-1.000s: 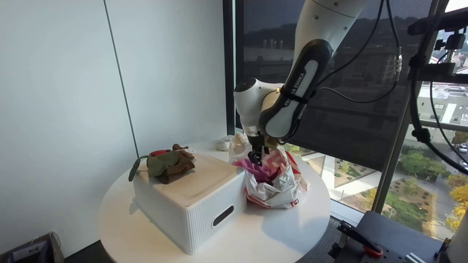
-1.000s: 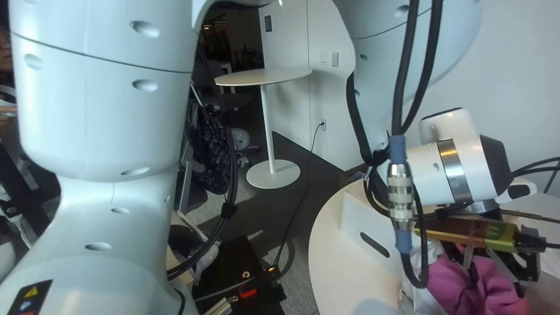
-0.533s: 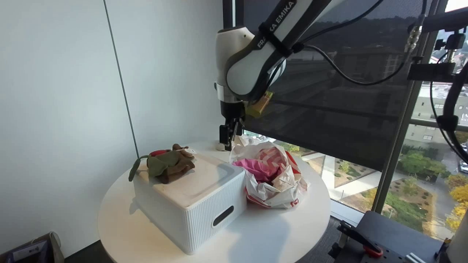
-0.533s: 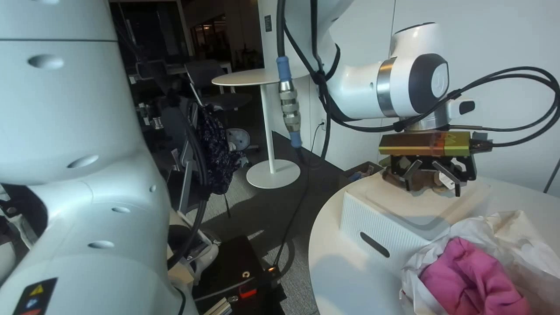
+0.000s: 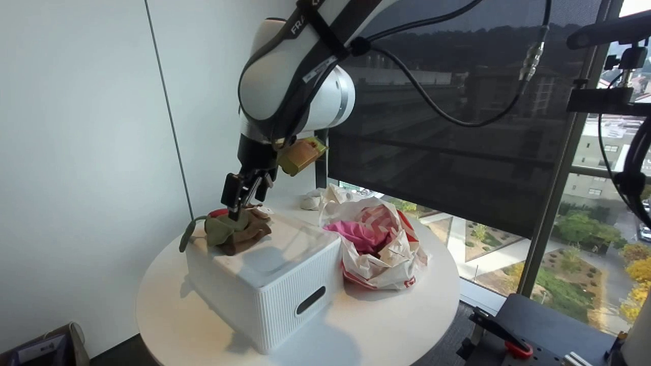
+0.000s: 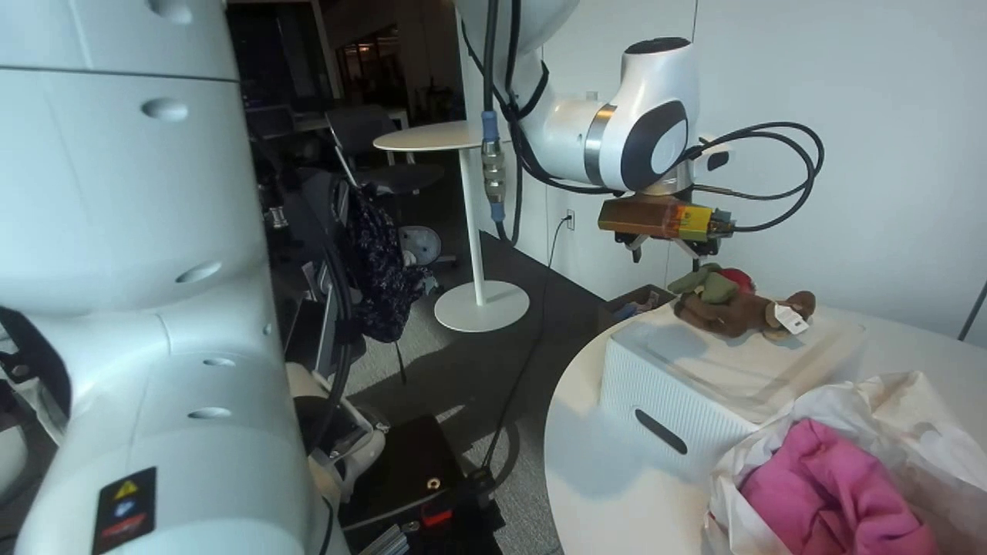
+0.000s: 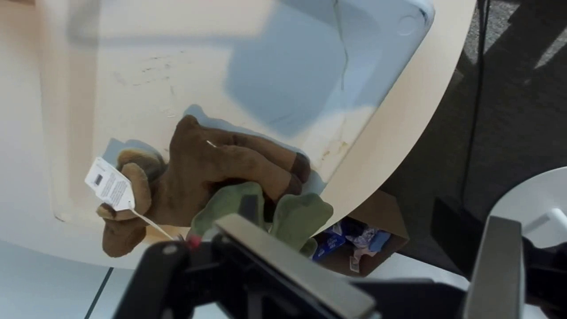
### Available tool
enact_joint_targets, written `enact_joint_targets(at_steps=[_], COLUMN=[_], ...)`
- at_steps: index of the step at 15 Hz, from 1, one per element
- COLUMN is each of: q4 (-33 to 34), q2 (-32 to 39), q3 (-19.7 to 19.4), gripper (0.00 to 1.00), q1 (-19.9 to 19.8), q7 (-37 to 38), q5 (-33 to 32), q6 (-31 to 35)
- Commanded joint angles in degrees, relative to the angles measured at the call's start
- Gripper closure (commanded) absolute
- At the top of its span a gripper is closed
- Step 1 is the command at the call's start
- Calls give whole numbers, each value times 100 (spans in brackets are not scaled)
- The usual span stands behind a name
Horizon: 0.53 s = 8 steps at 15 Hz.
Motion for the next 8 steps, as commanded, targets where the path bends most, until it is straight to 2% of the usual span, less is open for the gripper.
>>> enact_joint_targets(at_steps=[1, 4, 8], q4=[681, 1130, 1727], q2=[1006, 1646, 2134], q3=[-83, 7, -227], gripper=[0, 0, 0], q1=[95, 89, 466], q7=[184, 100, 206], q5=[-28, -12, -597], q6=[450, 721, 1123])
